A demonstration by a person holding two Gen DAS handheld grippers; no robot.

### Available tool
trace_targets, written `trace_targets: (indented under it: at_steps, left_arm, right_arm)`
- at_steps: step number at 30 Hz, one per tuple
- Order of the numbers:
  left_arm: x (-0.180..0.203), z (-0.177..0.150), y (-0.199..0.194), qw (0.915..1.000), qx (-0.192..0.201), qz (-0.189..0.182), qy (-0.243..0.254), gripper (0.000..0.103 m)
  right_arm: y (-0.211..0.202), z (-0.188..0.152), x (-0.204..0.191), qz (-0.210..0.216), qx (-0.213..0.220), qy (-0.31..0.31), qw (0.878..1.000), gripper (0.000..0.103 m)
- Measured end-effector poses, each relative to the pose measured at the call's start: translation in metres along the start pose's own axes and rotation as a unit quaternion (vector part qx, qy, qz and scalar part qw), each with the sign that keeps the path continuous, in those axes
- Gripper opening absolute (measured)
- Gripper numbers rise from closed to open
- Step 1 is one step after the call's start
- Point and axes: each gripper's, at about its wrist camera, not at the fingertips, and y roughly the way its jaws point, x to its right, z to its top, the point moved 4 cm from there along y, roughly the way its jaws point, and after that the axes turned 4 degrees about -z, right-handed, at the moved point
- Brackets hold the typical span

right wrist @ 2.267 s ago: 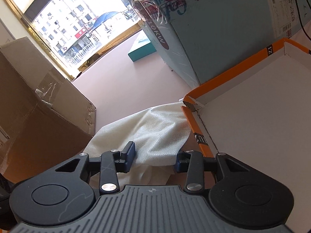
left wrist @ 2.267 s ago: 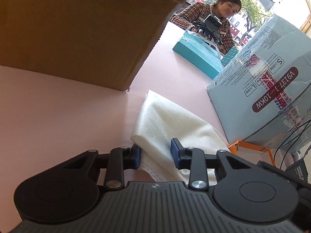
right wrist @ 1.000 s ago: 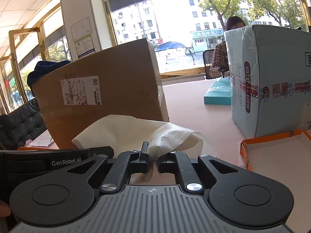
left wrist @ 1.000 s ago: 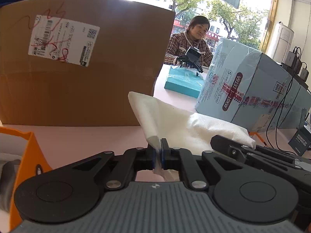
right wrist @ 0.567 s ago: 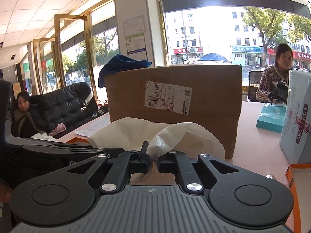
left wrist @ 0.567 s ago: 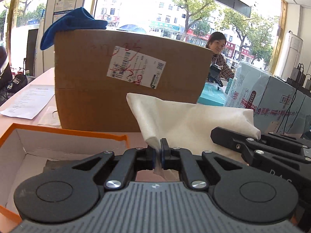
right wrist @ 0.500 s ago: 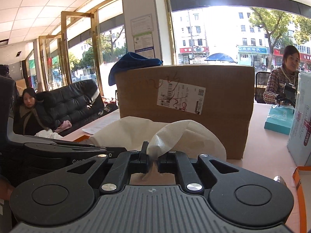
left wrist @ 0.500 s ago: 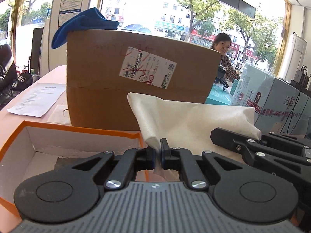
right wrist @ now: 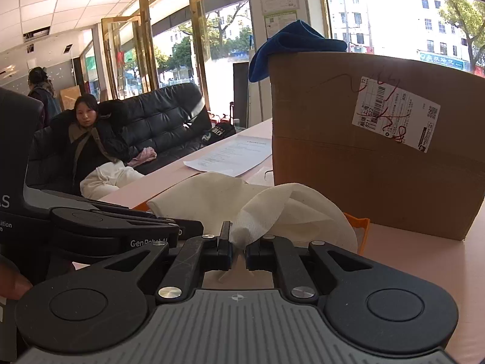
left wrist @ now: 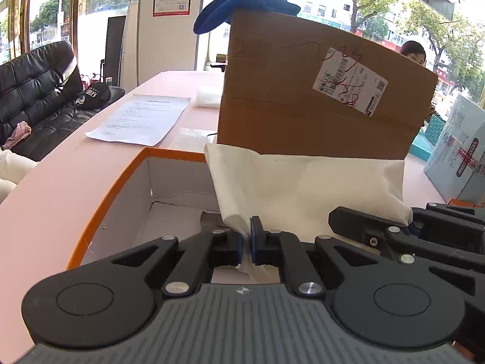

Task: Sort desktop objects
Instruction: 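Lift the white tissue with the left gripper and carry it over the box, then lower the white tissue into the box and open the left gripper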

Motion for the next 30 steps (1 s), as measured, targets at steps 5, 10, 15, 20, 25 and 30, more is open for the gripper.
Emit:
trace_targets:
  at_steps: [5,10,15,20,25,30]
  left_arm:
    - [-0.018,0.001,0.023,0.9992,-0.035,0.019,-0.003,0.005]
    - [-0.030,0.004,0.049,0.9966,-0.075,0.035,0.000,0.005]
    - [-0.028,0.004,0.082,0.9908,-0.128,0.041,0.015,0.006]
    - [-0.026,0.000,0.110,0.9841,-0.163,0.064,0.031,0.012]
    - [-0.031,0.000,0.119,0.9779,-0.188,0.087,0.029,0.036]
    - [-0.040,0.007,0.099,0.9800,-0.158,0.113,0.042,0.069]
  right_arm:
    - [0.034,0.000,-0.006,0.021,-0.049,0.013,0.999,0.007]
    - [0.063,0.008,0.007,0.026,-0.102,0.035,0.994,0.007]
    - [0.093,0.006,0.025,0.021,-0.165,0.056,0.984,0.007]
    - [0.117,-0.004,0.036,0.009,-0.218,0.069,0.974,0.007]
    - [0.128,-0.009,0.038,-0.019,-0.271,0.050,0.961,0.029]
    - [0.108,0.003,0.046,-0.020,-0.222,0.050,0.974,0.052]
